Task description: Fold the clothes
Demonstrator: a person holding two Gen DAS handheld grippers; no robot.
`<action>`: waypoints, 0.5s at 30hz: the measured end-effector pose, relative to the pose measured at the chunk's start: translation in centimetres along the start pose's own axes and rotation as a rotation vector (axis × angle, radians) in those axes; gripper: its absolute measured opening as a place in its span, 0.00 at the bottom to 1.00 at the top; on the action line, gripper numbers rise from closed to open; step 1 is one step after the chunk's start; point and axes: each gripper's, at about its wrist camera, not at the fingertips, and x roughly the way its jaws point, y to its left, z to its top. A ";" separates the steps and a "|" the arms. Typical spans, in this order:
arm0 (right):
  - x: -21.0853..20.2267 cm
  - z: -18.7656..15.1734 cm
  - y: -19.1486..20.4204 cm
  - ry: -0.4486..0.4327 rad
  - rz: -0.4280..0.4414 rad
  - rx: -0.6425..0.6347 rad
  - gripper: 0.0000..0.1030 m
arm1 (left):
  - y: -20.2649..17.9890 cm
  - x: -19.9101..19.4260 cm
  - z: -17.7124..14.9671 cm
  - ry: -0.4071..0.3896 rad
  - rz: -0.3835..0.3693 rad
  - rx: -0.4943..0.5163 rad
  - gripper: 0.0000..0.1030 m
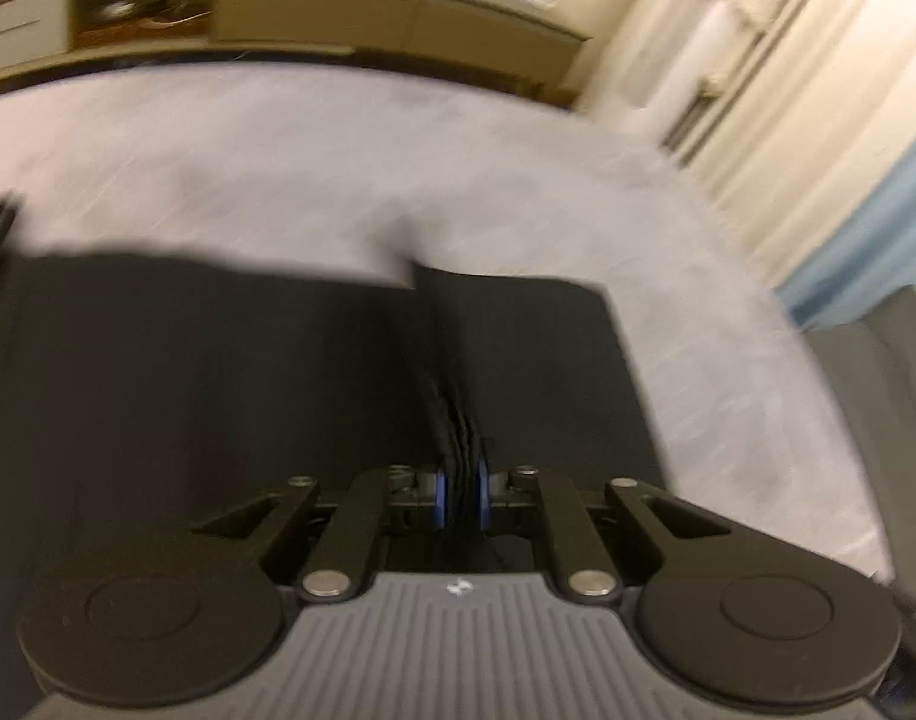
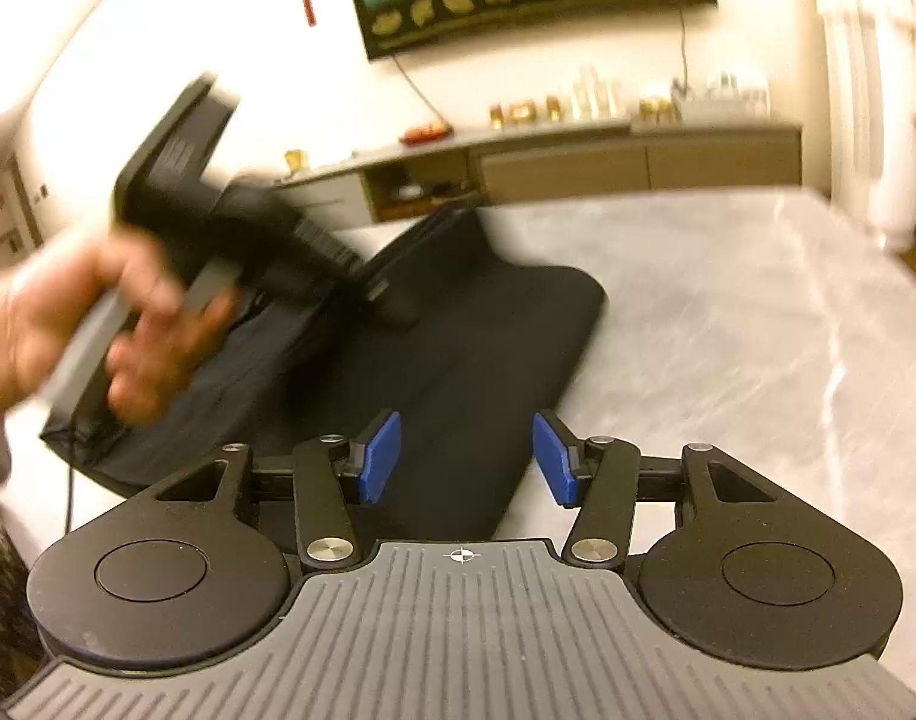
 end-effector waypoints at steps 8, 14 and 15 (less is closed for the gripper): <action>2.7 -0.6 1.8 0.090 -0.089 -0.033 0.43 | -1.5 0.9 -1.1 0.001 -0.092 0.018 0.09; 2.0 0.5 -0.4 0.048 -0.200 0.064 0.43 | -5.9 2.6 -0.9 0.010 -0.145 0.075 0.09; 1.8 0.6 -0.9 0.046 -0.200 0.093 0.44 | -6.5 3.1 -1.0 0.012 -0.137 0.090 0.09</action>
